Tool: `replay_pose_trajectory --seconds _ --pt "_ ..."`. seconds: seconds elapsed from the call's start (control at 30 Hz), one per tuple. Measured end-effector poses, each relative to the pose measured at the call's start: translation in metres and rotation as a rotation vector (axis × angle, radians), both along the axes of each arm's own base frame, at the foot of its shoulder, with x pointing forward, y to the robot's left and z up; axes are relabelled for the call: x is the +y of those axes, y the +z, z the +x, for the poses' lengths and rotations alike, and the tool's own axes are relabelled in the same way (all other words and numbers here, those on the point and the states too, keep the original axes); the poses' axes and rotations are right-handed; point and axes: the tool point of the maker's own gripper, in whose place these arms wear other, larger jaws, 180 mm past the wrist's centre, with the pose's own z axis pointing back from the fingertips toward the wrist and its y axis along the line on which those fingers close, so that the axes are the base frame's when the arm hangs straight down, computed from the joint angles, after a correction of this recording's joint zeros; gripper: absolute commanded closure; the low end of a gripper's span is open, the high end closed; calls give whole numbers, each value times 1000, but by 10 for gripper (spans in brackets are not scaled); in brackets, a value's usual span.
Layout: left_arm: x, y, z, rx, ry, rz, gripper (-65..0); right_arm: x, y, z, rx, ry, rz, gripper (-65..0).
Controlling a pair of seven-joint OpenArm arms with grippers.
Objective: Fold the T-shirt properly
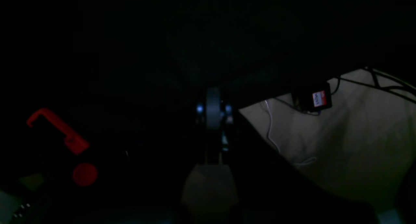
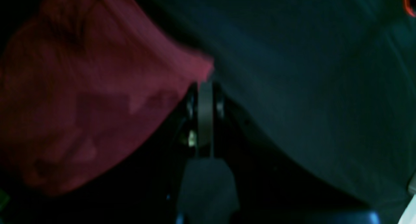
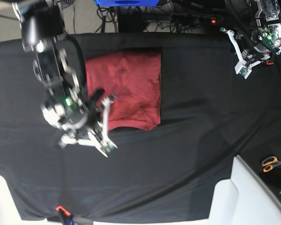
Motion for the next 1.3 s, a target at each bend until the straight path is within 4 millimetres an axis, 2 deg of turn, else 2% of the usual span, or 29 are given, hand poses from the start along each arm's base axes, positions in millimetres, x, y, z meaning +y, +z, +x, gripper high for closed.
replay_pose_trajectory --seconds 0.13,0.27,0.37,0.47,0.53,0.6,0.67,0.73,0.9,1.0,1.07,1.13,1.2,1.3 --pt "-8 6 8 -104 -21 -39 0 -30 3 -8 -41 -96 55 0" --pt "-21 10 0 -164 -39 -85 0 -75 -7 -20 -76 -204 73 0" --pt "-24 12 1 -199 -43 -106 0 -84 -16 -40 -66 -138 87 0" --pt "-28 17 5 -247 -46 -127 0 -96 -16 -54 -43 -141 183 0" --pt "-31 21 3 -277 -53 -143 0 -124 -9 -54 -67 -235 230 0" --pt "-35 26 -1 -317 -65 -161 0 -161 -7 -62 -84 -335 211 0" --pt "-39 37 -2 -398 -63 -205 0 -193 -12 -81 -62 -413 160 0" --pt "-42 43 -5 -460 -59 -242 0 -209 -20 -103 -19 -431 117 0" --pt "-42 31 -35 -420 -35 -276 0 -225 -42 -161 125 -429 43 0" --pt "-39 18 -60 -357 -1 -281 0 -225 -58 -212 249 -432 3 0" --pt "-37 8 -80 -307 30 -284 0 -222 -58 -239 292 -418 -7 0" --pt "-46 -4 -104 -236 36 -310 0 -220 -57 -259 331 -409 -22 0" --pt "-64 -16 -128 -160 30 -357 0 -218 -60 -277 371 -405 -26 -3" --pt "-88 -35 -156 -74 48 -429 0 -219 -75 -302 448 -419 -25 -3"
